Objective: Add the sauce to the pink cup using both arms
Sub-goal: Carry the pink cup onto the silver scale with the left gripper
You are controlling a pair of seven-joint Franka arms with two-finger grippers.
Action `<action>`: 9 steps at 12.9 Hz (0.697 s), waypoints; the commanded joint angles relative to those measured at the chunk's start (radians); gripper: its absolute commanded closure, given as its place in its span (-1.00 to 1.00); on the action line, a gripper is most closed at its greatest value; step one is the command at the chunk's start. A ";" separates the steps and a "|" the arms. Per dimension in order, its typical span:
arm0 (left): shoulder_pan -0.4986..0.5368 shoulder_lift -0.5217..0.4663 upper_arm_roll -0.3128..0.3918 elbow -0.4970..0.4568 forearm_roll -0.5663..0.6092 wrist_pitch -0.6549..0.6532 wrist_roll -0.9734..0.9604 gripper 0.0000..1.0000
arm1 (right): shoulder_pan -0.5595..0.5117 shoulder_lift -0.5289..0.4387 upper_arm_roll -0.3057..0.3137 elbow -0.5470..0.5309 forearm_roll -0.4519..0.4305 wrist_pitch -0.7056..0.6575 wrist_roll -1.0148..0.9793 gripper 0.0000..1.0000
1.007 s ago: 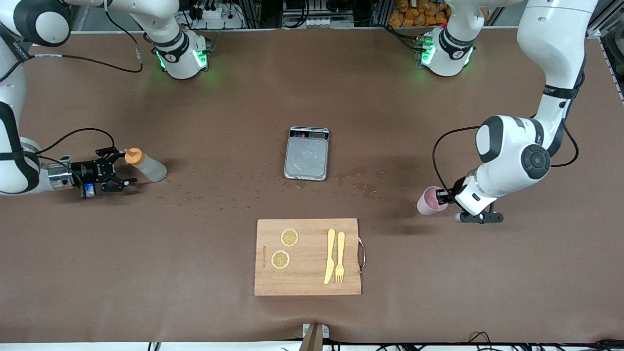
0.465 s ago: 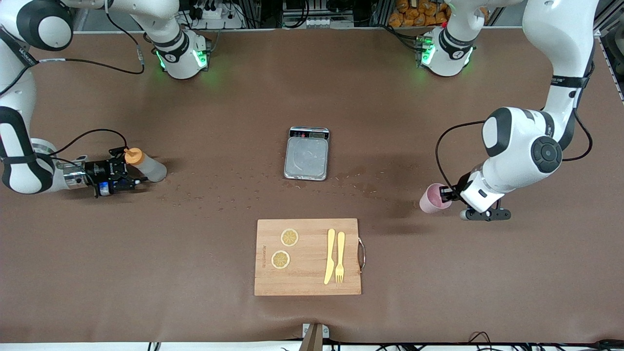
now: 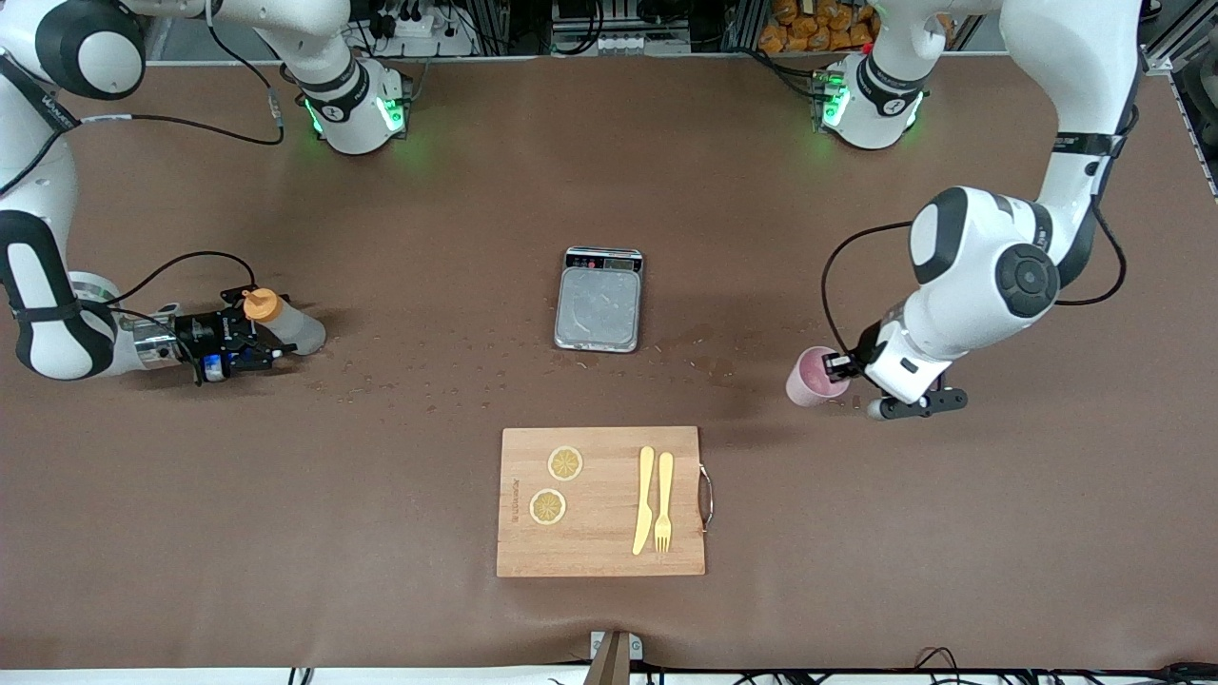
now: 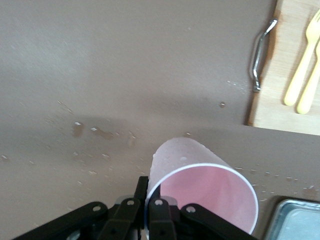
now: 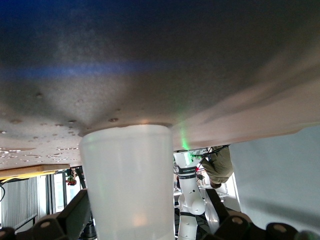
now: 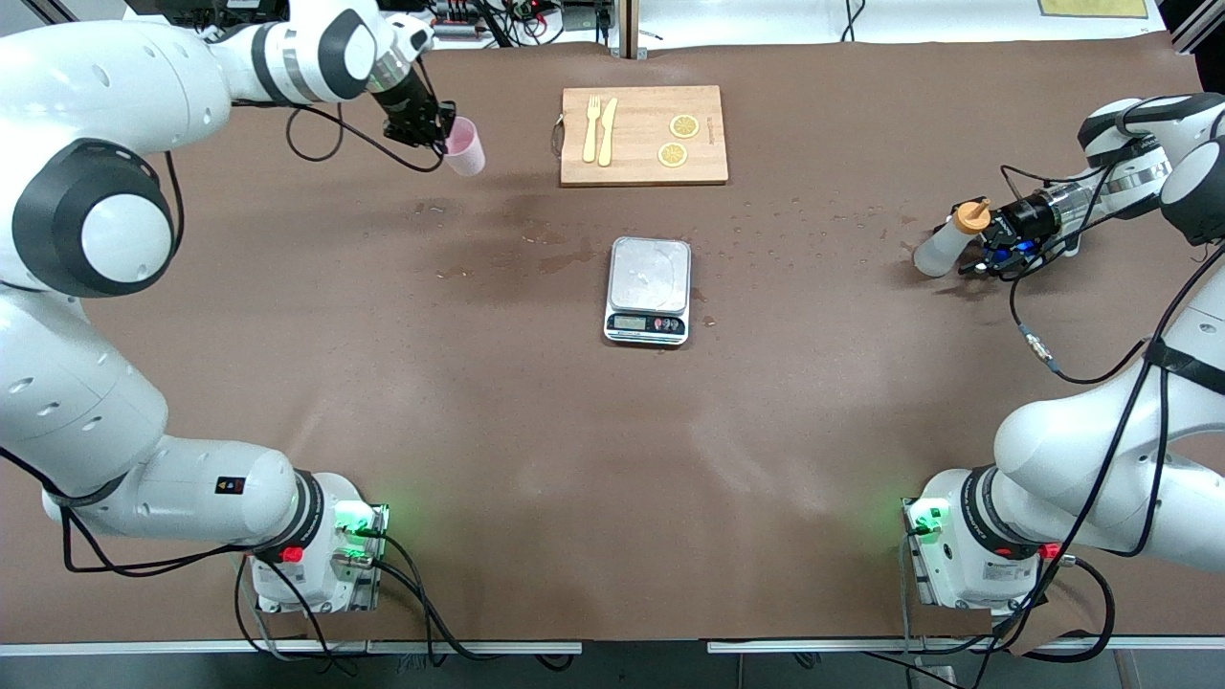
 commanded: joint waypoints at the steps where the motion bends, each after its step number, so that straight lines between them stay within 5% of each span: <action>1: -0.006 -0.019 -0.063 -0.005 0.020 -0.016 -0.136 1.00 | 0.009 -0.008 -0.005 -0.016 0.022 -0.001 -0.015 -0.79; 6: -0.075 -0.037 -0.097 -0.026 0.020 -0.013 -0.291 1.00 | 0.009 -0.012 -0.005 -0.012 0.022 -0.005 -0.011 -0.16; 9: -0.163 -0.034 -0.097 -0.026 0.020 0.011 -0.413 1.00 | 0.010 -0.017 -0.004 -0.004 0.024 -0.008 0.002 -0.14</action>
